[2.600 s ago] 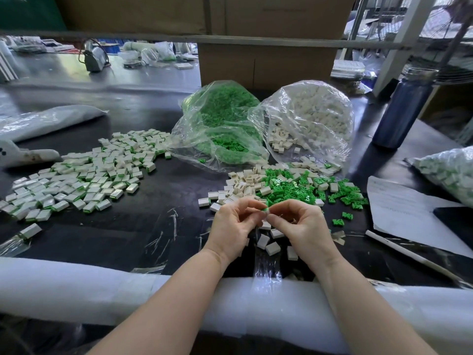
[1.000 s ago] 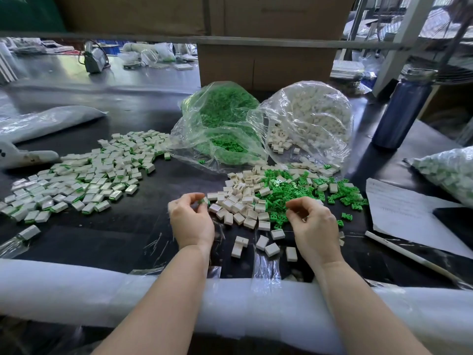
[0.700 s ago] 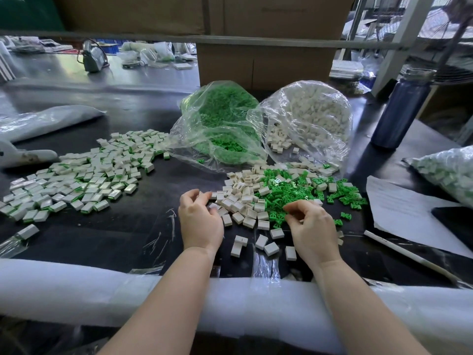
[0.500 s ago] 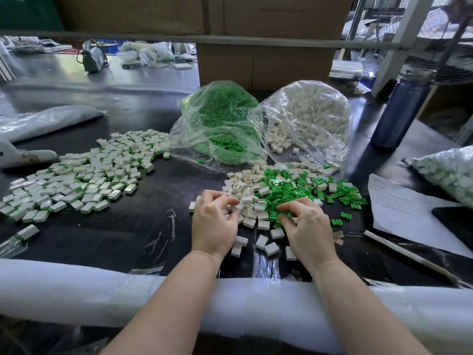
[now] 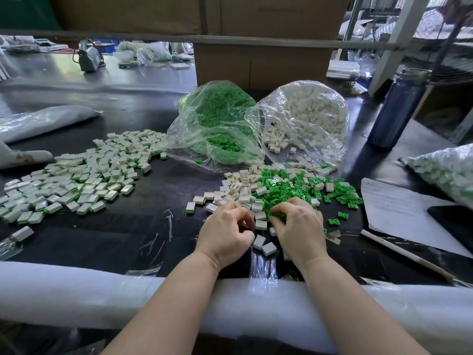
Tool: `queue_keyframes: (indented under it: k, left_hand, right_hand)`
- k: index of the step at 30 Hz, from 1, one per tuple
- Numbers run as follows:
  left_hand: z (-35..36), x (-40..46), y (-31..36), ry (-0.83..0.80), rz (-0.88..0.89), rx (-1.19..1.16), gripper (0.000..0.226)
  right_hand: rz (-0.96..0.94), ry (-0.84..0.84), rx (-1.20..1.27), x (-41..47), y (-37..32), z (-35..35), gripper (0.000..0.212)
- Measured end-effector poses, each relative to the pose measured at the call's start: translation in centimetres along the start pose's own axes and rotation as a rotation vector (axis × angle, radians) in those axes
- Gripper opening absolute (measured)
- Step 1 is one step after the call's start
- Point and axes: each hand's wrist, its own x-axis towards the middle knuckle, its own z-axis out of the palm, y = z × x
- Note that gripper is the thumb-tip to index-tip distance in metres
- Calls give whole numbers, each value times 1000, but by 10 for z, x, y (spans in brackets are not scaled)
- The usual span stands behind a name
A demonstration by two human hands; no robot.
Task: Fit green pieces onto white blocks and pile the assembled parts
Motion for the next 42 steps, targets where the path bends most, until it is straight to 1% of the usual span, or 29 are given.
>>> queue_keyframes:
  k: [3, 6, 10, 13, 15, 18, 22, 25, 28, 30, 31, 33, 35, 37, 39, 42]
  left_hand:
    - [2, 0, -2, 26, 27, -42, 19]
    - [3, 1, -4, 72, 54, -91, 21]
    - [5, 1, -6, 111, 71, -152, 14]
    - [5, 0, -3, 100, 144, -150, 7]
    - [6, -1, -1, 93, 242, -88, 7]
    - [10, -2, 3, 68, 374, 88, 13]
    - [18, -5, 7, -78, 470, 305, 28]
    - [22, -4, 7, -150, 490, 355, 30]
    - [21, -4, 5, -141, 494, 339, 30]
    - [21, -3, 6, -92, 480, 284, 29]
    - [21, -3, 6, -46, 457, 208, 26]
    - [17, -2, 6, 61, 342, -32, 17]
    - [10, 0, 5, 99, 193, -314, 8]
    - [6, 0, 4, 100, 94, -491, 14]
    - [5, 1, 2, 114, 54, -544, 15]
    - [6, 2, 1, 147, 53, -527, 16]
  right_hand:
    - [2, 10, 1, 1, 0, 0, 17]
    - [9, 58, 40, 1, 1, -2, 16]
    - [18, 112, 151, 0, 1, -7, 13]
    - [42, 135, 219, -1, 0, -10, 12]
    - [61, 154, 252, -1, 0, -11, 12]
    - [72, 191, 284, 0, 0, -11, 11]
    - [96, 252, 342, 0, 2, -12, 9]
    - [110, 274, 387, 1, 3, -12, 8]
    - [112, 272, 420, 1, 3, -11, 8]
    - [112, 276, 447, 1, 4, -11, 8]
    - [113, 278, 466, 1, 4, -11, 8]
    - [127, 259, 532, 0, 5, -10, 9]
    - [152, 207, 634, -1, 5, -10, 17]
    - [169, 153, 753, -1, 4, -10, 26]
    - [193, 103, 887, -1, 2, -12, 28]
    - [200, 49, 993, -2, 0, -15, 19]
